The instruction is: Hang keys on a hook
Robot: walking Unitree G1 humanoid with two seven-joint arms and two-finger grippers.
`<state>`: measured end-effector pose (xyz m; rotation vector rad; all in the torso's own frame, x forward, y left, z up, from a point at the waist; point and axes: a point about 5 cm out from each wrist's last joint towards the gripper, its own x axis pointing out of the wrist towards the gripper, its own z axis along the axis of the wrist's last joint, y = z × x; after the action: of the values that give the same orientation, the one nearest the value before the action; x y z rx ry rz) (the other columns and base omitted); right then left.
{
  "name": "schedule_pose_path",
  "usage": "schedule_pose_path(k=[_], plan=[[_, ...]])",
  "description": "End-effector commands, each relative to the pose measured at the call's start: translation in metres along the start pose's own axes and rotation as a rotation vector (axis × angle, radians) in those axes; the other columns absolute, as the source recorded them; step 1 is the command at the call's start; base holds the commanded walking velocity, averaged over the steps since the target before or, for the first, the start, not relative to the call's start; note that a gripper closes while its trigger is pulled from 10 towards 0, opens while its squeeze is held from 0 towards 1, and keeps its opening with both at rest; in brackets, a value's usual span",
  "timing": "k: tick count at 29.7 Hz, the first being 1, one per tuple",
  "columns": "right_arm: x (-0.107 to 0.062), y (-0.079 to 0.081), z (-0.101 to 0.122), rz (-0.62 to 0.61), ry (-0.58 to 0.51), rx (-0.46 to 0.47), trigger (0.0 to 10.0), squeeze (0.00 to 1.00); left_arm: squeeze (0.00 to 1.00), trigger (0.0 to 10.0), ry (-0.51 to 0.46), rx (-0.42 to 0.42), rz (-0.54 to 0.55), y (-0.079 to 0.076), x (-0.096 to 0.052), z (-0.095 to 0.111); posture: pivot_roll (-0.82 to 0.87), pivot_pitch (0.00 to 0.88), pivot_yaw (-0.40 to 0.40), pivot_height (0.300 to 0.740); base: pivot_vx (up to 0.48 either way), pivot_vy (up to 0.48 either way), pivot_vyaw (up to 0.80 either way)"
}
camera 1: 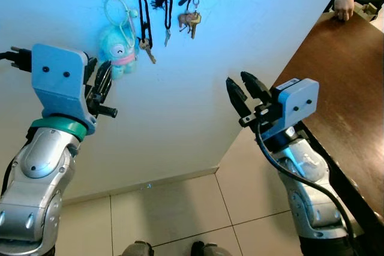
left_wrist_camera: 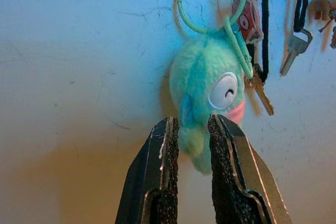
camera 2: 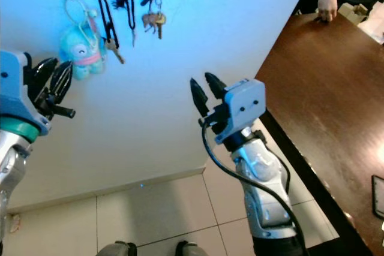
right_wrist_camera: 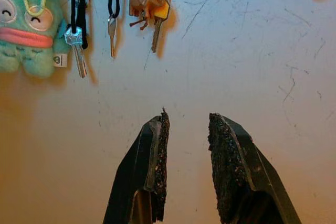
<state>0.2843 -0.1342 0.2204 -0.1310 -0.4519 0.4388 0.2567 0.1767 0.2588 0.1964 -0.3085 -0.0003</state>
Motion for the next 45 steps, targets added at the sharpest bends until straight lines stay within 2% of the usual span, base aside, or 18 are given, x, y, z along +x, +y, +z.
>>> schedule_pose_path(k=[1,5,7,8,11,14,15,22,24,29,45], plan=[[0.0,0.0,0.0,-0.005,0.004,-0.002,10.0,0.0,0.0,10.0,0.0,0.007,0.002,-0.003,0.001,-0.002,0.08,0.046,0.008,0.74,0.0,0.0,0.0],[0.0,0.004,0.002,-0.002,0.002,0.0,10.0,0.0,0.0,10.0,0.0,0.037,0.004,0.0,0.0,-0.002,0.08,0.049,0.006,0.74,0.0,0.0,0.0],[0.001,0.005,0.004,0.0,-0.006,-0.002,10.0,0.0,0.0,10.0,0.001,0.102,-0.02,0.002,-0.001,-0.003,0.09,0.057,0.006,0.74,0.0,0.0,0.0],[0.001,0.005,0.004,0.0,-0.006,-0.002,10.0,0.0,0.0,10.0,0.001,0.102,-0.02,0.002,-0.001,-0.003,0.09,0.057,0.006,0.74,0.0,0.0,0.0],[0.005,-0.001,0.007,-0.008,-0.016,-0.038,10.0,0.0,0.0,10.0,0.064,0.202,-0.16,0.002,-0.009,-0.013,0.1,0.082,0.005,0.74,0.0,0.0,0.0],[0.005,-0.001,0.007,-0.008,-0.016,-0.038,10.0,0.0,0.0,10.0,0.064,0.202,-0.16,0.002,-0.009,-0.013,0.1,0.082,0.005,0.74,0.0,0.0,0.0],[0.004,-0.009,0.004,-0.034,0.005,-0.07,10.0,0.0,0.0,10.0,0.099,0.241,-0.168,0.005,-0.013,-0.019,0.1,0.101,0.005,0.74,0.0,0.0,0.0],[-0.002,-0.013,0.001,-0.062,0.033,-0.086,10.0,0.0,0.0,10.0,0.11,0.213,-0.138,0.001,-0.011,-0.023,0.09,0.109,0.006,0.74,0.0,0.0,0.0],[-0.005,-0.012,-0.001,-0.064,0.045,-0.081,10.0,0.0,0.0,10.0,0.1,0.173,-0.14,-0.006,-0.007,-0.021,0.08,0.114,0.008,0.74,0.0,0.0,0.0],[-0.003,-0.009,-0.001,-0.062,0.043,-0.071,10.0,0.0,0.0,10.0,0.081,0.104,-0.14,-0.008,-0.006,-0.019,0.08,0.109,0.003,0.74,-0.061,0.0,0.0],[0.003,-0.01,-0.001,-0.062,0.029,-0.061,10.0,0.0,0.0,10.0,0.071,0.115,-0.128,-0.006,-0.006,-0.018,0.09,0.082,0.006,0.74,-0.349,0.0,0.0]])
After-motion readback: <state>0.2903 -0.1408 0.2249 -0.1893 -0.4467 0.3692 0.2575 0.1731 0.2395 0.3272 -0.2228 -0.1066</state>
